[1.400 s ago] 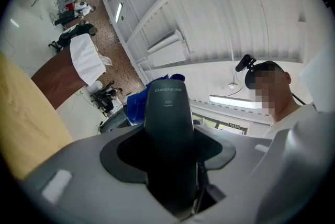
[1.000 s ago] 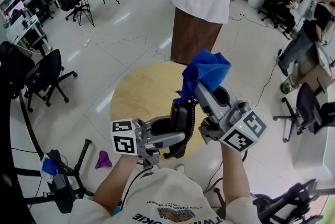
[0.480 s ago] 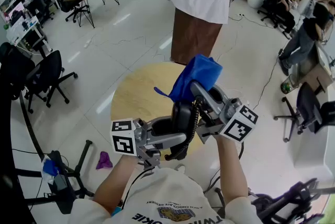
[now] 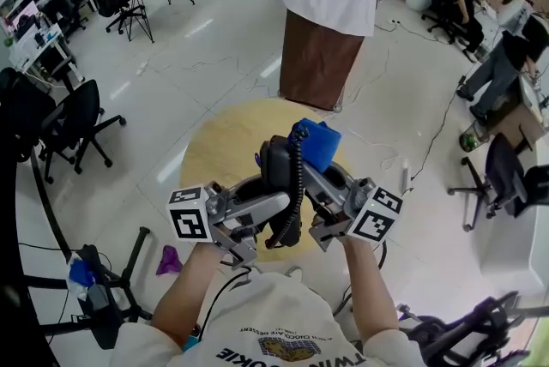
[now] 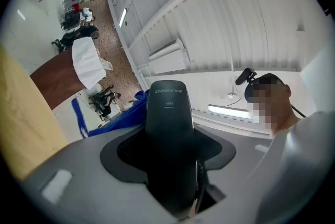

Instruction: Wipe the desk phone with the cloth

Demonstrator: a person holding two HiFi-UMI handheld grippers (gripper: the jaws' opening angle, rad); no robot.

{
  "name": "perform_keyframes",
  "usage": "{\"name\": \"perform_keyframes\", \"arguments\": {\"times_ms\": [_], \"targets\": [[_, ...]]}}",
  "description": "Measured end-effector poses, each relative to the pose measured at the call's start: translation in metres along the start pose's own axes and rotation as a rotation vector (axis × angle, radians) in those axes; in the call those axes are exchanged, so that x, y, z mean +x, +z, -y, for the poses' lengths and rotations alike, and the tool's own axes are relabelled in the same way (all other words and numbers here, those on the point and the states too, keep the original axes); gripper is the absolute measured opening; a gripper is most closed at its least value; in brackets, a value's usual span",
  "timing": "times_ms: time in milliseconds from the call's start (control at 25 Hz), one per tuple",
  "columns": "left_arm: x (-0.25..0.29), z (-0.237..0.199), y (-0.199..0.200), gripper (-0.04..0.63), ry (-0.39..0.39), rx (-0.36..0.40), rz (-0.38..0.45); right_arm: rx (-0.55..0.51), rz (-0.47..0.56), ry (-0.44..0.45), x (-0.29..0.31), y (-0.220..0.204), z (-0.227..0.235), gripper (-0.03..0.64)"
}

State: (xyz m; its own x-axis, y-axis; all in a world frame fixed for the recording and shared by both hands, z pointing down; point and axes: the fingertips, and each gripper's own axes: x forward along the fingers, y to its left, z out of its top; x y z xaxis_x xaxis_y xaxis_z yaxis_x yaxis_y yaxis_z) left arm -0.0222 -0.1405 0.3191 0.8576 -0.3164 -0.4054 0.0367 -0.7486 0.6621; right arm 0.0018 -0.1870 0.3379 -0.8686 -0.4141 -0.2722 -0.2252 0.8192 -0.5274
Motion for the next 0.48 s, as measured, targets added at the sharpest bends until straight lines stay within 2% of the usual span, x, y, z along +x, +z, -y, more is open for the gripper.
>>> {"name": "perform_keyframes", "arguments": {"times_ms": [480], "targets": [[0.001, -0.011, 0.030, 0.252, 0.024, -0.007, 0.043, 0.054, -0.084, 0.018, -0.015, -0.055, 0.000, 0.058]]}}
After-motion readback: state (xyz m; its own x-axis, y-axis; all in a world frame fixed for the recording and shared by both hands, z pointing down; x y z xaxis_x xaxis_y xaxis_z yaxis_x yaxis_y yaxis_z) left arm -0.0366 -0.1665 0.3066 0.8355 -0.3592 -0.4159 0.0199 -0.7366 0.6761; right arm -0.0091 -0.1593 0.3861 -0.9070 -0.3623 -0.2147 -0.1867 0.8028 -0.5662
